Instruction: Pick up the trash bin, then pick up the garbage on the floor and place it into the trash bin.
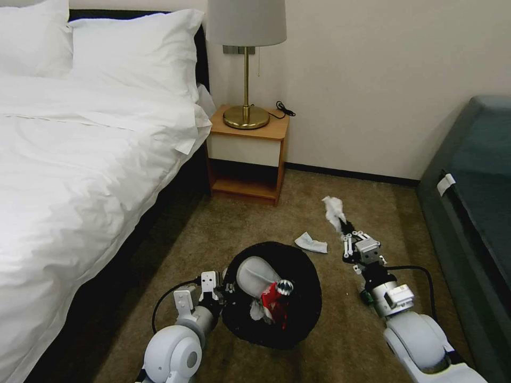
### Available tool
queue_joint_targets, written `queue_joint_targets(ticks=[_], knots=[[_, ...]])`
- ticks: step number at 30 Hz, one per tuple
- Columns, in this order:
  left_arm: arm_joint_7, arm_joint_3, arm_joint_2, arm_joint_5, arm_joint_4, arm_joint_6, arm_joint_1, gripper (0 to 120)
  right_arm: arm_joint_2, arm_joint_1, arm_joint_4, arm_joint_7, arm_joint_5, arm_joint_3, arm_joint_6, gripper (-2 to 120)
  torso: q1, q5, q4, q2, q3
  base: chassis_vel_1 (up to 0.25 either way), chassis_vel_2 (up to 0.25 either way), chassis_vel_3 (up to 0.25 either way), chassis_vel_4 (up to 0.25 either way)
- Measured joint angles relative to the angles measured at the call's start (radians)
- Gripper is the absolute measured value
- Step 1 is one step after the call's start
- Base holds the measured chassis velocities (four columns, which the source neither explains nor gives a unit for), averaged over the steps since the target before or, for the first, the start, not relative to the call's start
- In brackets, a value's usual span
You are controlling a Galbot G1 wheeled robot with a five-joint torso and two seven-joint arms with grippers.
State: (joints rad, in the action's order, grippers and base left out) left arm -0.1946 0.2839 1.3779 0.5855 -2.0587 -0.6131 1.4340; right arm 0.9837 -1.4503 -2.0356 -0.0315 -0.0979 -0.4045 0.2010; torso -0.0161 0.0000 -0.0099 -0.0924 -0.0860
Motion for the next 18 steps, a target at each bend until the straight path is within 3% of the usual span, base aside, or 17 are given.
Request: queue_joint_targets(ticks=[8,18], knots=[[0.074,-0.005,-0.005,-0.011,0.025,-0.020,-0.011,0,-0.043,-0.046,-0.052,0.066,0.000,0.041,-0.011,0,0.000,0.0000,0.0000,0.000,0.000,0.000,0.000,0.000,0.000],[0.108,-0.004,-0.006,-0.010,0.031,-0.031,-0.017,0,-0.069,-0.052,-0.029,0.144,-0.015,0.114,-0.006,0,0.000,0.0000,0.0001,0.000,0.000,0.000,0.000,0.000,0.000]])
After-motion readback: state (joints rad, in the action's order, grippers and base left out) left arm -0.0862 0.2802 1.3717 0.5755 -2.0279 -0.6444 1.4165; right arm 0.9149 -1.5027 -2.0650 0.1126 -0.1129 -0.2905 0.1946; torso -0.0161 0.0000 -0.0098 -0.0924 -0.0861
